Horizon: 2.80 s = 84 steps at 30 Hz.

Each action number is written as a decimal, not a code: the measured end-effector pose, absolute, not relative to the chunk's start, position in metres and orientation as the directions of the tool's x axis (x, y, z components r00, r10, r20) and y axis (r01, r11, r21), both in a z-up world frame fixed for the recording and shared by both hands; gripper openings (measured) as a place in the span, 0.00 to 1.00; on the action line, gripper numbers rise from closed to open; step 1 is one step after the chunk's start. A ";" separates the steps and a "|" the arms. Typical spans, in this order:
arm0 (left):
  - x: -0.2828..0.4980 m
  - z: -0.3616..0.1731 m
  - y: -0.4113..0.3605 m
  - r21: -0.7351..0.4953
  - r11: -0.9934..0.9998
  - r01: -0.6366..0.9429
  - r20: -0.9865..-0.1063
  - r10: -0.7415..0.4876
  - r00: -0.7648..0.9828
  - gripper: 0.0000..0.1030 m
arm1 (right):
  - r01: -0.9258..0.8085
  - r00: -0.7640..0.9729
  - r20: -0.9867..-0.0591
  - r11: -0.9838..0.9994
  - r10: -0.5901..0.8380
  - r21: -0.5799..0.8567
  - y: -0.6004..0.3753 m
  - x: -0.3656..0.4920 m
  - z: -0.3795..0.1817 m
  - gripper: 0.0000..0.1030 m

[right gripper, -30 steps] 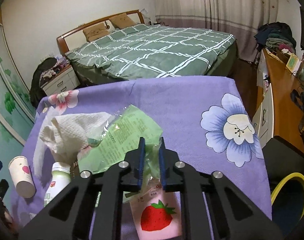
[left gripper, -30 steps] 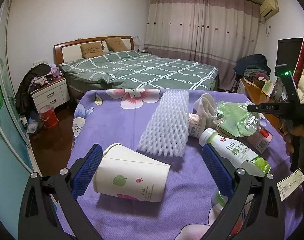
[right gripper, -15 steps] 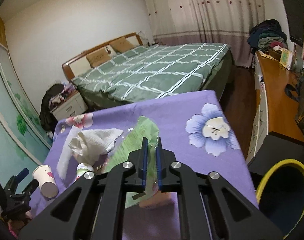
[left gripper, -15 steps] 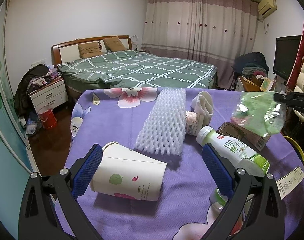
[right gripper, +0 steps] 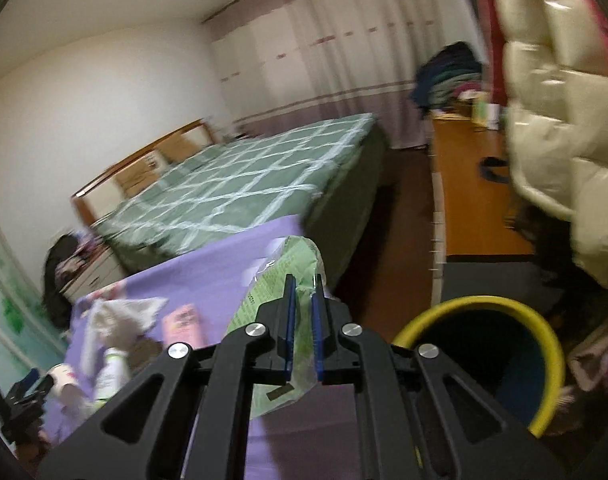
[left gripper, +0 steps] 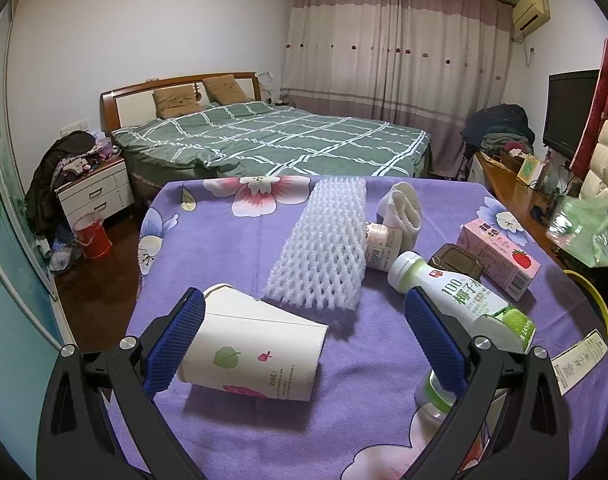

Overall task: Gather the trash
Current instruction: 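Carry the green bag to the bin and release it with the right gripper, then grasp the white tea carton with the left gripper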

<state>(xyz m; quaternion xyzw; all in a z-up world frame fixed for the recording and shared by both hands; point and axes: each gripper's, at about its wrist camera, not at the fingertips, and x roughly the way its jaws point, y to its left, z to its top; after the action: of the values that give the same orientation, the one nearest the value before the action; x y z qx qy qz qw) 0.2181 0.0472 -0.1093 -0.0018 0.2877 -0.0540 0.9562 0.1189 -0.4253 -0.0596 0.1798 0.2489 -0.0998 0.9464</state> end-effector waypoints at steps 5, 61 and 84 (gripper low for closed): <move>0.217 -0.108 0.047 -0.038 0.993 0.110 -0.548 -0.113 0.829 0.95 | 0.413 0.807 -0.549 0.872 -0.217 0.262 -0.470 0.099 -0.079 0.07; 0.077 -0.116 -0.160 -0.099 0.836 0.540 -0.645 -0.467 0.605 0.95 | 0.468 0.768 -0.551 0.874 -0.326 0.135 -0.431 0.150 -0.130 0.27; 0.165 -0.145 -0.183 -0.149 0.922 0.357 -0.692 -0.355 0.628 0.93 | 0.469 0.775 -0.549 0.867 -0.315 0.165 -0.434 0.148 -0.130 0.32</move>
<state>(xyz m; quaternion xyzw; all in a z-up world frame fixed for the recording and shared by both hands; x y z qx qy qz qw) 0.1649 -0.1829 -0.1450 0.0014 0.3832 -0.1973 0.9023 0.1484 -0.4340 -0.1297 0.1479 0.2613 -0.2107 0.9303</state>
